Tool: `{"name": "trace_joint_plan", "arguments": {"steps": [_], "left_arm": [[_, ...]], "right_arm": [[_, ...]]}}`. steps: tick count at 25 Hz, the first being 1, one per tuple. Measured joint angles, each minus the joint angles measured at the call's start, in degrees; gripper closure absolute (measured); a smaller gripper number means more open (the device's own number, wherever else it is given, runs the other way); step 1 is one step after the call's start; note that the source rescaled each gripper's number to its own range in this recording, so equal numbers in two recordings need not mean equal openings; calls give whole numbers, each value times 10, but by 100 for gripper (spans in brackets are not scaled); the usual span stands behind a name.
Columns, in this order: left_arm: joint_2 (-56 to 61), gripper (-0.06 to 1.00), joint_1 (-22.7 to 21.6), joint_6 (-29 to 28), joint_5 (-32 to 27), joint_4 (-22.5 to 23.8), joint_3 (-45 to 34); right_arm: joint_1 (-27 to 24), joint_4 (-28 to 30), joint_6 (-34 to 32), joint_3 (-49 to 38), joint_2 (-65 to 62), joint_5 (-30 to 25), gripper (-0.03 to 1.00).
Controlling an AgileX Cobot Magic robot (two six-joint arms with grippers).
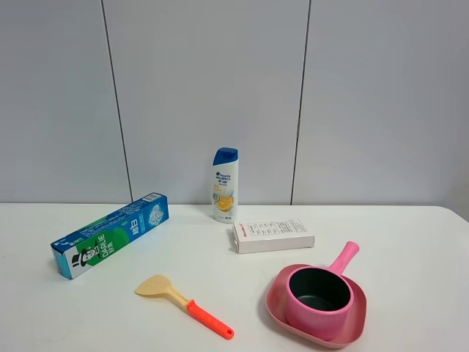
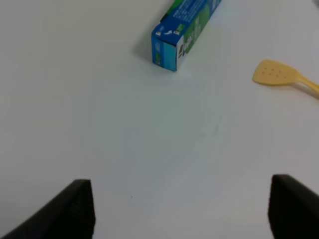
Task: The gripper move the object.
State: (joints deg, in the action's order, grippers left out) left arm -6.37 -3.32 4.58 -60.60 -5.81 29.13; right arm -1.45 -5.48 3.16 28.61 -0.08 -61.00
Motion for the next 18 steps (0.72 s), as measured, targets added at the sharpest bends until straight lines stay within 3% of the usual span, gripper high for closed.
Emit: {"name": "trace_joint_plan", "arguments": {"steps": [7, 18], "left_arm": [[65, 17, 0, -2, 0, 0, 0], [68, 17, 0, -5, 0, 1, 0]], "right_arm": [[0, 0, 0, 0, 0, 0, -3], [0, 0, 0, 0, 0, 0, -3]]}}
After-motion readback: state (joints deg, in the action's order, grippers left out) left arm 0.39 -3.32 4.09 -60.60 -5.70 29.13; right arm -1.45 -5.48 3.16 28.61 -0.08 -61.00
